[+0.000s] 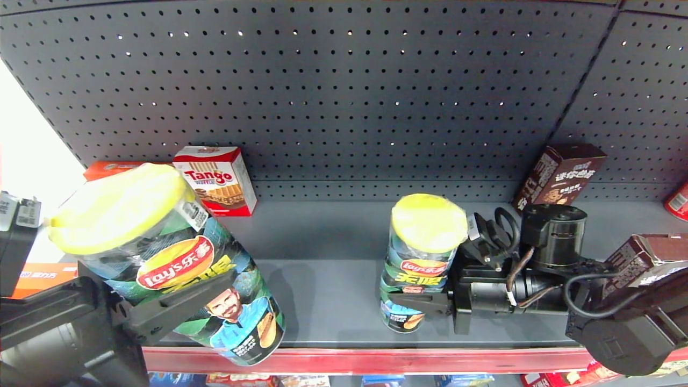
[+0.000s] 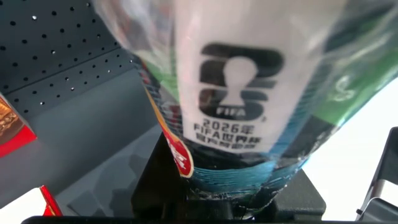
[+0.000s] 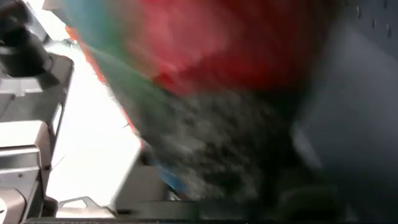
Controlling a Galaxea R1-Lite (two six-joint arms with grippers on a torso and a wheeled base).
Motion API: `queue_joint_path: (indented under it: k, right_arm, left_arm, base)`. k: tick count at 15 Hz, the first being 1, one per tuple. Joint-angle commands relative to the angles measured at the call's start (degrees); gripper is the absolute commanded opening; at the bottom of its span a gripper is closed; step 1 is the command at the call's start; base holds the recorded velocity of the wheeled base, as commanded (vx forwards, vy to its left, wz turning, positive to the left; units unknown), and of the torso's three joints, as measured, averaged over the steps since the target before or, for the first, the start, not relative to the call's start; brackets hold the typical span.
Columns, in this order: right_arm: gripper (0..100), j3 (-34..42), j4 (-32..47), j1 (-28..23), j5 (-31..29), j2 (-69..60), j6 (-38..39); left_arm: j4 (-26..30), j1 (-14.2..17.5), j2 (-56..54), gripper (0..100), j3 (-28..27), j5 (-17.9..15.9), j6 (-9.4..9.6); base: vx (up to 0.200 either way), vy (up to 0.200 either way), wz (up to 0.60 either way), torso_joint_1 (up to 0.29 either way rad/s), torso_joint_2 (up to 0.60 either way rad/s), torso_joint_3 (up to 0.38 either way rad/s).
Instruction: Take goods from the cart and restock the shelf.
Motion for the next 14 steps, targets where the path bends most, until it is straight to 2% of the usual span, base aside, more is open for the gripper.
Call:
queue_joint_path:
  k: [1,8,10,14]
  right_arm:
    - [100,0.26,-0.22,0.22,-1.45,-0.09,-0.04]
    - [100,1.67,0.93,-0.05,-6.54,-9.67,0.31]
    - [100,4.22,0.4,-0.92,-6.89,-11.6,0.31]
    - [100,5.89,0.49,-2.95,-6.89,-15.73,0.4]
  left_arm:
    - [-0.04,-0.01,0.07,0,-0.01,-0.01,-0.01]
    - [-0.04,-0.1,-0.28,0,0.34,-0.09,-0.01]
    - [0.04,-0.27,-0.37,0,2.89,-0.09,-0.01]
    - [-0.04,-0.1,-1.78,0,3.68,-0.09,-0.01]
  base:
    - [0.0,0.0,0.0,0.0,0.0,0.0]
    - [0.0,0.0,0.0,0.0,0.0,0.0]
    - [0.0,0.0,0.0,0.0,0.0,0.0]
    - [0.0,0.0,0.0,0.0,0.0,0.0]
